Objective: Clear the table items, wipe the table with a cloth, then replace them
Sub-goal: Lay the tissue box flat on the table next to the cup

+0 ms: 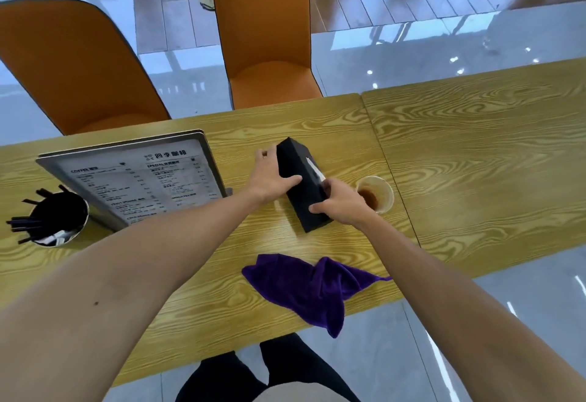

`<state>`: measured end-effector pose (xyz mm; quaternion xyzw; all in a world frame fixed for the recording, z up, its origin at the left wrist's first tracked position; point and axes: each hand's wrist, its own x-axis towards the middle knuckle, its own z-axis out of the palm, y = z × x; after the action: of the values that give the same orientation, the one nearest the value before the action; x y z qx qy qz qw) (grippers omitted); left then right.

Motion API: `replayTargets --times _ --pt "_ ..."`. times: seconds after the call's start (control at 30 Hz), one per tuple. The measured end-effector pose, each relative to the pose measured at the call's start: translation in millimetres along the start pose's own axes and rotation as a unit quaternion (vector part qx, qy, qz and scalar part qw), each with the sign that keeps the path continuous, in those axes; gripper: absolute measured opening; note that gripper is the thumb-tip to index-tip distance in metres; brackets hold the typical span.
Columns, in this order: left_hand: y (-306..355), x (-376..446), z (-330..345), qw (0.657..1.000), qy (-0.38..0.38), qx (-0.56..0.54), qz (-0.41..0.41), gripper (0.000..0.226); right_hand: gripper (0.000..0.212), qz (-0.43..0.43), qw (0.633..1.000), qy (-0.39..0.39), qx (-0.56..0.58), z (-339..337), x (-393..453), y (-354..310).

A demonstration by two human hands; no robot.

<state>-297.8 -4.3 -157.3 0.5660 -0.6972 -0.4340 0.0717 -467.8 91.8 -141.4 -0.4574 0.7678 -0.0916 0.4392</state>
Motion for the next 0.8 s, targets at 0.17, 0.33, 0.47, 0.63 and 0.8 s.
replayTargets --times 0.17,0.33,0.47,0.63,0.8 --pt "-20 -29 9 0.994 0.021 -0.08 -0.078 0.076 0.053 -0.077 0.967 0.031 -0.241 -2 1 -9" --pt "-45 -56 27 0.978 0.04 -0.152 -0.139 0.059 0.05 -0.127 0.934 0.038 -0.33 22 -3 -3" --pt "-69 -69 37 0.973 0.033 -0.16 -0.162 0.056 0.05 -0.149 0.916 0.062 -0.368 55 -15 13" --pt "-83 -71 37 0.972 0.015 -0.162 -0.169 0.061 0.053 -0.194 0.924 0.129 -0.303 81 -26 39" --pt "-79 -65 34 0.958 0.049 -0.212 -0.185 0.062 0.059 -0.07 0.966 0.246 -0.022 95 -50 49"
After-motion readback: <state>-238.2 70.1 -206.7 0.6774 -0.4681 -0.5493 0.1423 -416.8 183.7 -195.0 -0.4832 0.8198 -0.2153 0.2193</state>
